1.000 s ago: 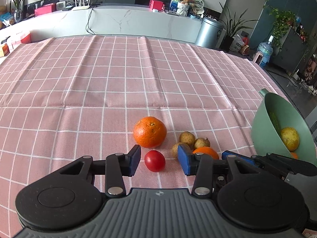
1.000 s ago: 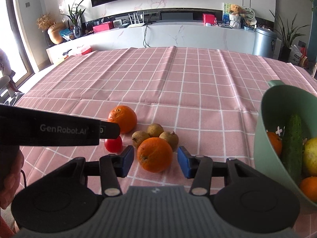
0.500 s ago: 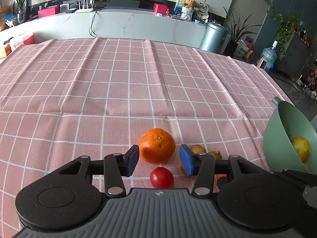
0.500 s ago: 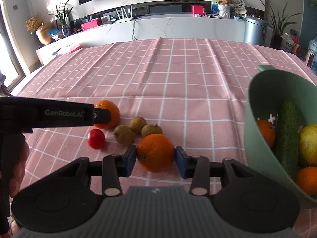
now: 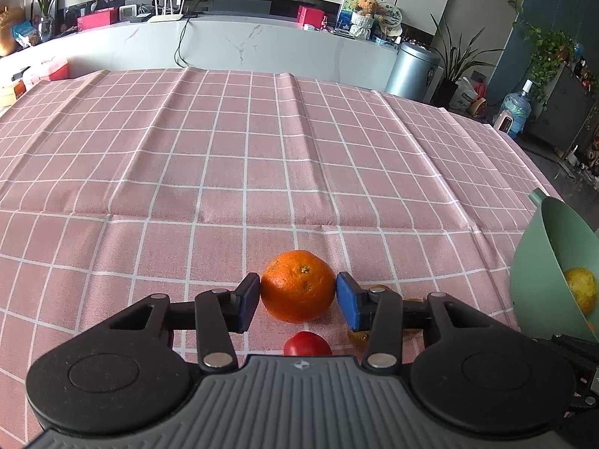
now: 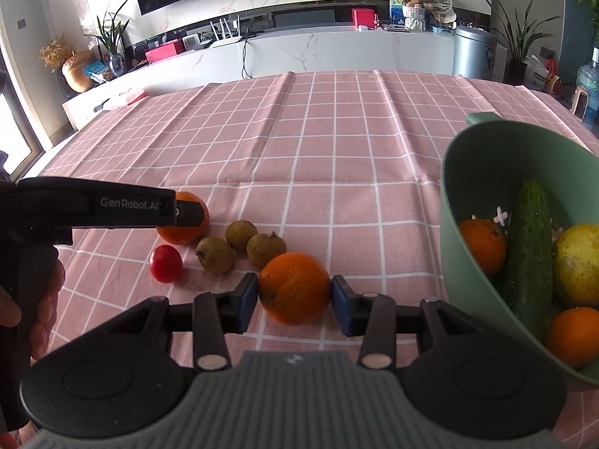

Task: Organize fruits
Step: 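Grasp an orange with the left tool while the right tool grasps another orange, then carry both oranges into the green colander and open both tools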

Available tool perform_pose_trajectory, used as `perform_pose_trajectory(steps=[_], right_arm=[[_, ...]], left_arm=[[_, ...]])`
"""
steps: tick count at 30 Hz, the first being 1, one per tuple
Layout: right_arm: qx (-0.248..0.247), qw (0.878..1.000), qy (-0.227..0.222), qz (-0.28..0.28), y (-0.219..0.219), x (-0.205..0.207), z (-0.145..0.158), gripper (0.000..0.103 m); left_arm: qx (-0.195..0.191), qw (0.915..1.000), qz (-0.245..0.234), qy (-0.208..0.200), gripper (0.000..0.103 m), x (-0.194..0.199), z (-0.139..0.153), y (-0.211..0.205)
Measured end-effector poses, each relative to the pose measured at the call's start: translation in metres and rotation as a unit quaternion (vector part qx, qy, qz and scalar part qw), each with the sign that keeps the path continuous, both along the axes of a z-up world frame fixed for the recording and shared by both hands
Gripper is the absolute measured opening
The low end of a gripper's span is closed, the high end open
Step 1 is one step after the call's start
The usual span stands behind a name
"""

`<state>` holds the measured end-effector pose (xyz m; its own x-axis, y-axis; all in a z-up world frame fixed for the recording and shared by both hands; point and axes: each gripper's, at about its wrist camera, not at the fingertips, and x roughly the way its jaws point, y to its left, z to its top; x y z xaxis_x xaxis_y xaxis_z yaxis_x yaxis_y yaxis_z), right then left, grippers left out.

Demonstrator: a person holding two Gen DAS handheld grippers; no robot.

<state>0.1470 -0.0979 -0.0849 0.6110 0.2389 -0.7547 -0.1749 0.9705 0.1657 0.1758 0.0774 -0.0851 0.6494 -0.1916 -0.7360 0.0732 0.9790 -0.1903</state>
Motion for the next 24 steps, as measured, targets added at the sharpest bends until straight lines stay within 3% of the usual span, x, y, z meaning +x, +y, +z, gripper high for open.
perform_pose_trajectory(steps=[6,14,24], right_arm=[[0.011,1.0,-0.007,0.0,-0.004,-0.005,0.004,0.039],[0.021,0.999,-0.039,0.008,-0.014,-0.03,0.035,0.039],[0.025,0.997,-0.078,0.003,-0.044,-0.068,0.077,0.038]], left_arm=[[0.003,0.9997,0.01,-0.02,0.048,-0.007,0.008,0.0],[-0.01,0.9985,0.002,-0.054,0.048,-0.035,0.039,-0.008],[-0.061,0.9938,-0.036,-0.085,0.048,-0.073,0.082,-0.035]])
